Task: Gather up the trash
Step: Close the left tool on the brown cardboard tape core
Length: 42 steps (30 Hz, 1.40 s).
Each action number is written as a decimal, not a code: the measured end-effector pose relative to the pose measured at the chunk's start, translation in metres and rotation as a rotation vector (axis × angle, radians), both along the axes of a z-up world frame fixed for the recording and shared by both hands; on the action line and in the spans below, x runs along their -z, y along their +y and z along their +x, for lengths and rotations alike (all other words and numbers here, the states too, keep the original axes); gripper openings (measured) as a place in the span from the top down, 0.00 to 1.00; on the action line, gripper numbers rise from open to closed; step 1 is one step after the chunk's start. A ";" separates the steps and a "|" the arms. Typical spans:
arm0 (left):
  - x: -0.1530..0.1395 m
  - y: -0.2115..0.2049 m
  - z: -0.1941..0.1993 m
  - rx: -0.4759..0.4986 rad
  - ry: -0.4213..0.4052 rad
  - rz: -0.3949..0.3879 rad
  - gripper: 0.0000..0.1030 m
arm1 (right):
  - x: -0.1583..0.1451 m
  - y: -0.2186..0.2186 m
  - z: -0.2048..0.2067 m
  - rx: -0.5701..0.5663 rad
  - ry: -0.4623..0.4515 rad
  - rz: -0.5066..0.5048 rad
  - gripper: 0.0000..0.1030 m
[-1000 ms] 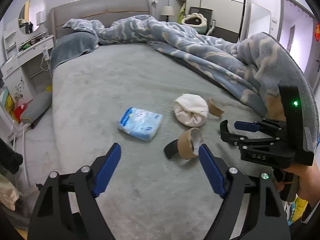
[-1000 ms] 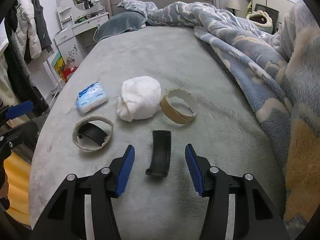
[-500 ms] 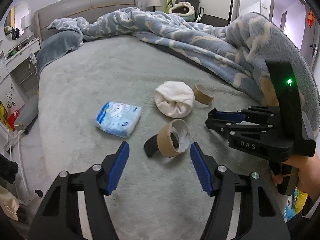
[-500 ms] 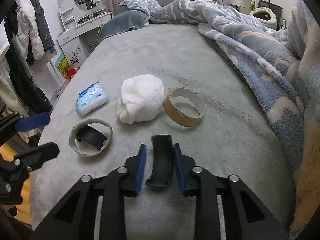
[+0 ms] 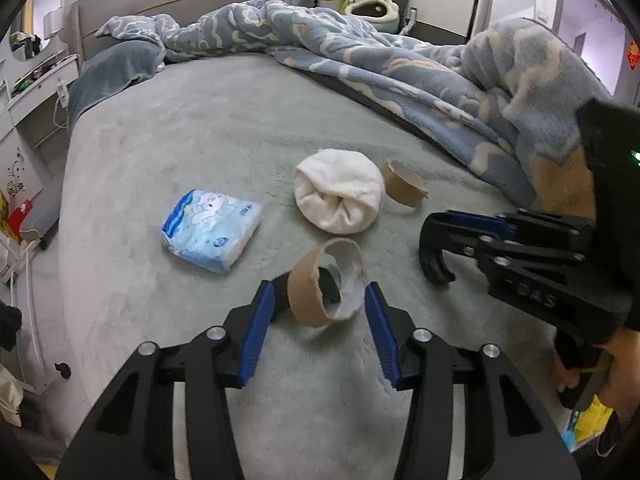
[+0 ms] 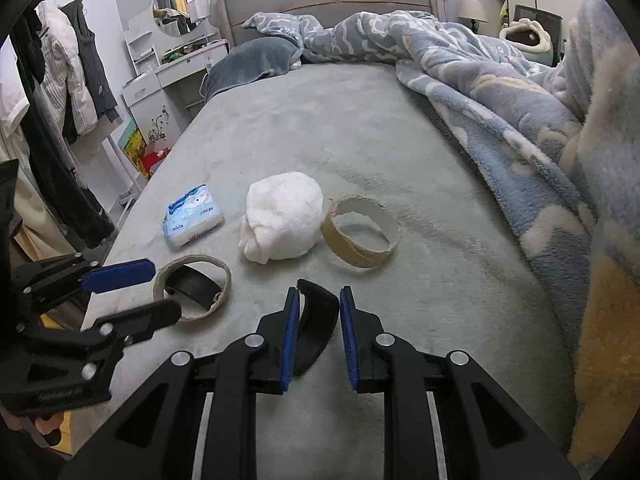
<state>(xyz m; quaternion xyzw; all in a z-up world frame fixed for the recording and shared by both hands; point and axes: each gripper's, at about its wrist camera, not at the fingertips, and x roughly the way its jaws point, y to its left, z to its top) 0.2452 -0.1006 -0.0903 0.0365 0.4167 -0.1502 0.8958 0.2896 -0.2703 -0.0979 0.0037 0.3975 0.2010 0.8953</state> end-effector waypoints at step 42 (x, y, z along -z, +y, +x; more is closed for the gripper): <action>-0.029 0.032 -0.009 -0.069 -0.037 -0.115 0.95 | 0.016 0.021 0.011 0.052 0.062 -0.054 0.59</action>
